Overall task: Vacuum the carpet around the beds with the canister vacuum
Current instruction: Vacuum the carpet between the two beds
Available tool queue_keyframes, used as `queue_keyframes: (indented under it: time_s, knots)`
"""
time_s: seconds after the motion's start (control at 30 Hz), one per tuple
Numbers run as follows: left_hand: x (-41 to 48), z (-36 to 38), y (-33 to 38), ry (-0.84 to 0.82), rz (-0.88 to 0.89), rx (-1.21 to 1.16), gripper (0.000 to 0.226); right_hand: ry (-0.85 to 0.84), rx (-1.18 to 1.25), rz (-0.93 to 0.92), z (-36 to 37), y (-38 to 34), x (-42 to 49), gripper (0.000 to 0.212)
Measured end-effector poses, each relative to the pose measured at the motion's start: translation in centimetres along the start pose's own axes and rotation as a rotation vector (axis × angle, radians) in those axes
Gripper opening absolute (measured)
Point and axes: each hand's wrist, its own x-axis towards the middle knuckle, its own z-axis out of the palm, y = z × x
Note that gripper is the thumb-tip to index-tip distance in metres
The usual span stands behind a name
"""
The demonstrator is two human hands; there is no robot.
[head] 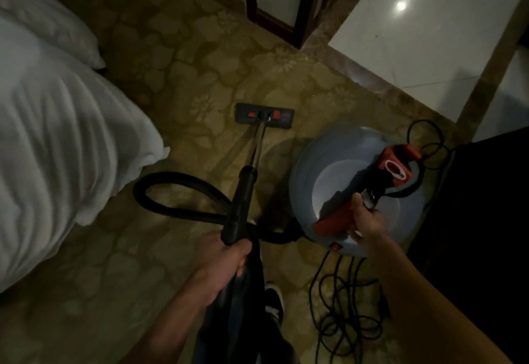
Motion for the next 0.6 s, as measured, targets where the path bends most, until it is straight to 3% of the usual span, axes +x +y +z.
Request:
queue_keyframes:
  time_s: [0.23,0.5,0.6]
  knots:
    - [-6.5,-5.6,-7.9,0.047,-0.041,-0.101,0.024,-0.082,-0.222,-0.047,0.1,9.2,-5.1,0.059]
    - [-12.0,-13.5,-19.9,0.100,-0.026,-0.048,0.029,-0.090,-0.532,-0.127,1.5,21.8,-11.8,0.055]
    - [-14.7,-15.5,-24.5,0.135,0.001,-0.075,0.028,-0.163,-0.591,-0.157,1.8,24.7,-15.7,0.032]
